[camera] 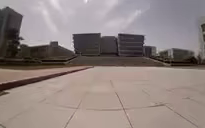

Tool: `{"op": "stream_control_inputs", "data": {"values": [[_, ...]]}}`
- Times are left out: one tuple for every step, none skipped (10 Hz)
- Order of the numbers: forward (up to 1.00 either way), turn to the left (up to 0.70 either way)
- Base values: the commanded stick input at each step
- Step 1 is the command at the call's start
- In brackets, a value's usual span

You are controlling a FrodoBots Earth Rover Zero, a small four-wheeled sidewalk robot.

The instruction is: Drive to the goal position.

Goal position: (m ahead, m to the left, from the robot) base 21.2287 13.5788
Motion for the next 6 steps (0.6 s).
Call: {"op": "stream_control_inputs", "data": {"values": [[1.00,0.00],[1.00,0.00],[1.00,0.00],[1.00,-0.18],[1.00,-0.40],[1.00,-0.39]]}}
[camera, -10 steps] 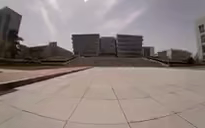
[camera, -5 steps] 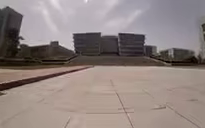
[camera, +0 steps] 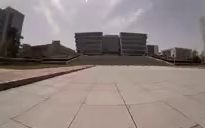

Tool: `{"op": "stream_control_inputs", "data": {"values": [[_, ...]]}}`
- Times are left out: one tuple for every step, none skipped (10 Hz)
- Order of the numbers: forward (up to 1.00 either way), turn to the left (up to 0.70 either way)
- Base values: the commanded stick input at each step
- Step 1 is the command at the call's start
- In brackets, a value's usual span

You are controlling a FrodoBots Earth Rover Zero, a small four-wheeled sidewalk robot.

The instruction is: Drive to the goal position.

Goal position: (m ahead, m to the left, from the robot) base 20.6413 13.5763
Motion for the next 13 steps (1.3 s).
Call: {"op": "stream_control_inputs", "data": {"values": [[1.00,-0.39],[1.00,-0.39],[1.00,-0.35],[1.00,-0.20],[1.00,-0.05],[1.00,0.00],[1.00,0.00],[1.00,0.00],[1.00,0.00],[1.00,0.00],[1.00,0.00],[1.00,0.00],[1.00,-0.01]]}}
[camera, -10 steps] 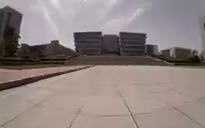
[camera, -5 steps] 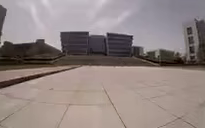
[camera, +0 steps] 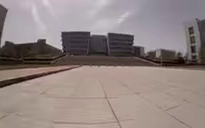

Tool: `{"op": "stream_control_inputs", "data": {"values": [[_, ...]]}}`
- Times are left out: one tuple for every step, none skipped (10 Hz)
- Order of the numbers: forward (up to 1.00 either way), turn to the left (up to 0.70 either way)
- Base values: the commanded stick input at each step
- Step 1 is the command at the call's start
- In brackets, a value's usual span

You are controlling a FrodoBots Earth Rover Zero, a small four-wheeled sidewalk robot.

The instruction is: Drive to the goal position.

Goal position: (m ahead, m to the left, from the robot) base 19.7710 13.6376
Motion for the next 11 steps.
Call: {"op": "stream_control_inputs", "data": {"values": [[1.00,-0.03],[1.00,-0.06],[1.00,-0.30],[1.00,-0.36],[1.00,-0.18],[1.00,-0.07],[1.00,0.00],[1.00,0.00],[1.00,0.00],[1.00,0.00],[1.00,0.00]]}}
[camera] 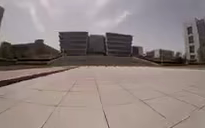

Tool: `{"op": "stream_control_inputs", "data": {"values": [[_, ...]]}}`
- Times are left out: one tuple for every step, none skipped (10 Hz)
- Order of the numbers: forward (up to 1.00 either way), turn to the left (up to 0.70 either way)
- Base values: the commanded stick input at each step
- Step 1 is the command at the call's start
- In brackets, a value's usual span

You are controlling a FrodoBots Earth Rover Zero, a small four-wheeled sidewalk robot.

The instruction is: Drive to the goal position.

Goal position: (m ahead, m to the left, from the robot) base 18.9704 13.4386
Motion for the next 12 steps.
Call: {"op": "stream_control_inputs", "data": {"values": [[1.00,0.00],[1.00,0.00],[1.00,0.00],[1.00,0.00],[1.00,0.00],[1.00,0.00],[1.00,0.00],[1.00,0.00],[1.00,0.00],[1.00,0.00],[1.00,0.00],[1.00,0.00]]}}
